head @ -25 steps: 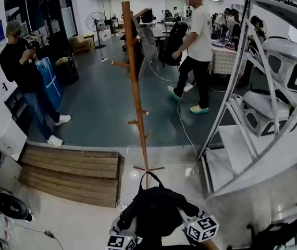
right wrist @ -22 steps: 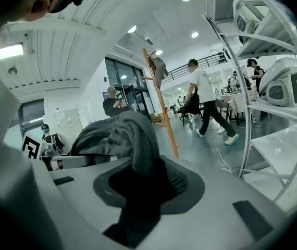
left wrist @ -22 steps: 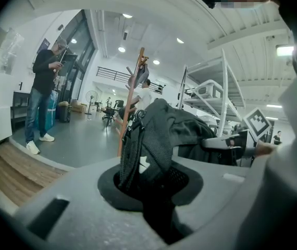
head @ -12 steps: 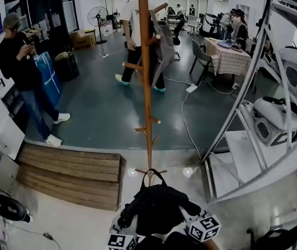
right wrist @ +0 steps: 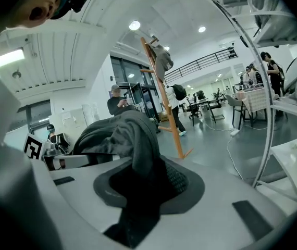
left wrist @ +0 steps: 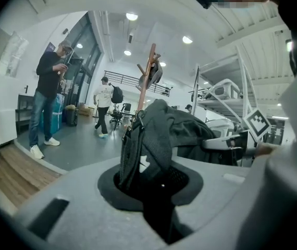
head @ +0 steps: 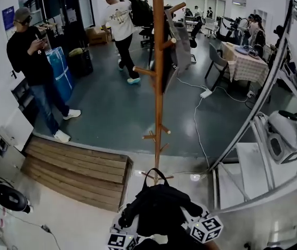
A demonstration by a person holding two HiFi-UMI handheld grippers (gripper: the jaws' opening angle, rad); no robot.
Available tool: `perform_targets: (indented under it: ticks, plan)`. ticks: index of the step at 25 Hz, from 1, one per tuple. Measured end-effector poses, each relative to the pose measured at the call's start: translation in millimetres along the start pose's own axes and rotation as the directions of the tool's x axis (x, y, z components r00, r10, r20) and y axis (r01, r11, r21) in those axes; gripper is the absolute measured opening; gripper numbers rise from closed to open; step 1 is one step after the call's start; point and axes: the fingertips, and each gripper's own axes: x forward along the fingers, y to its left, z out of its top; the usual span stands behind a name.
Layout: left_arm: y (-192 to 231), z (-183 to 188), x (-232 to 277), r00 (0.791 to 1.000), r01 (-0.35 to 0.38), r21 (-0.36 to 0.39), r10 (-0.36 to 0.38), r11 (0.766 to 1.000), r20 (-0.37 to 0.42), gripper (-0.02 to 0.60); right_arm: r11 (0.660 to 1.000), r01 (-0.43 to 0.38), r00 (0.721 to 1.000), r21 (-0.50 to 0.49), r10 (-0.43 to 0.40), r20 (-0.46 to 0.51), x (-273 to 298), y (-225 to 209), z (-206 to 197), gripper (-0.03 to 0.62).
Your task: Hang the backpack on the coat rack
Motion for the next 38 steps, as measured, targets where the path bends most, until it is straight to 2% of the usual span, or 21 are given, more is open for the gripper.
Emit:
perform_targets:
  ticks: [6, 12, 23, 30, 34, 38]
  plan:
    - [-11.8, 3.9, 28.6, 0.997, -0.072, -0.024, 0.072, 0.997, 0.013, 0.078, 0.997, -0.071, 0.997, -0.020, 0.071, -0.020, 15.2, -34.9, 13.9, 0.109]
    - [-31.7, 10.5, 57.9, 0.994, -0.110, -0.035, 0.111, 0.993, 0.023, 0.078, 0.992, -0.122, 0.992, -0.044, 0.121, -0.027, 19.6, -70.1, 29.6, 0.109]
    - [-53.3, 25.1, 99.8, 0.988, -0.145, -0.022, 0.146, 0.989, 0.056, 0.078, 0.984, -0.161, 0.987, -0.072, 0.161, -0.011, 31.8, -117.8, 58.8, 0.109]
    - [-52.3, 41.9, 121.1, 0.983, -0.158, -0.017, 0.159, 0.987, 0.088, 0.078, 0.980, -0.180, 0.983, -0.088, 0.183, 0.024, 45.2, -133.4, 81.3, 0.109]
    - [-44.0, 55.7, 134.5, 0.976, -0.169, -0.025, 0.170, 0.985, 0.138, 0.078, 0.978, -0.184, 0.981, -0.094, 0.188, 0.039, 58.0, -139.5, 93.6, 0.109]
    - [-38.9, 66.4, 151.7, 0.975, -0.168, -0.038, 0.172, 0.985, 0.138, 0.078, 0.978, -0.182, 0.981, -0.098, 0.187, 0.049, 71.6, -149.6, 103.1, 0.109]
